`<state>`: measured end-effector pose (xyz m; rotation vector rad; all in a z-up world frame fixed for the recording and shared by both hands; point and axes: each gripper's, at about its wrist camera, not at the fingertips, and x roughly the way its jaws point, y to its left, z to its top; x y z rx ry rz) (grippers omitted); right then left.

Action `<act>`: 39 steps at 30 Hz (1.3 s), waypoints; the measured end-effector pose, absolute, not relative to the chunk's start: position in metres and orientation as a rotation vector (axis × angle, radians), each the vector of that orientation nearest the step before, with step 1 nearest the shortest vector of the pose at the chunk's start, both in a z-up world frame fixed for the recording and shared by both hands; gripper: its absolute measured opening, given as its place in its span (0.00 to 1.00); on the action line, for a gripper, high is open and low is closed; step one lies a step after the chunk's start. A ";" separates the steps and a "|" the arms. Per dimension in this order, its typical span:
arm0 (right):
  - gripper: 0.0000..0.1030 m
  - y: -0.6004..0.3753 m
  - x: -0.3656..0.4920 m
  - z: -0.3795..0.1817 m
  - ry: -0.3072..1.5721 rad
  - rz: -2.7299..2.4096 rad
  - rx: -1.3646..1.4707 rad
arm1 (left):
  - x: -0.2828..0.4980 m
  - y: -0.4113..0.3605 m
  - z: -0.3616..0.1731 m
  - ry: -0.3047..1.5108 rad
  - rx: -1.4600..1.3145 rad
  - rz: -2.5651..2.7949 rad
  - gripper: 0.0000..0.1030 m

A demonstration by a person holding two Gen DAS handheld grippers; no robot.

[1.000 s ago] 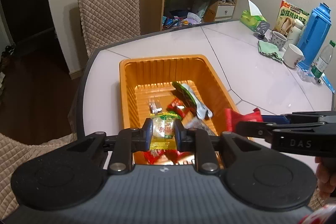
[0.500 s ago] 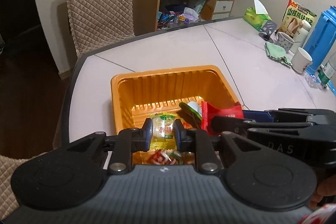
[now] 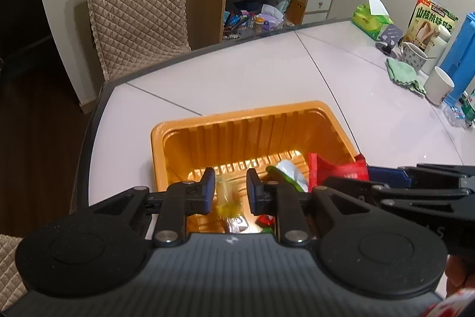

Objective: Organize snacks
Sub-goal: 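Open both grippers to drop the yellow candy and red packet into the tray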

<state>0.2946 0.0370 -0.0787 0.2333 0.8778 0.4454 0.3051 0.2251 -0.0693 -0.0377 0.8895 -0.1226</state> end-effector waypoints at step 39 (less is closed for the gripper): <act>0.70 0.053 0.286 -0.058 0.807 0.398 0.312 | 0.244 0.265 -0.043 0.880 -0.101 -0.138 0.47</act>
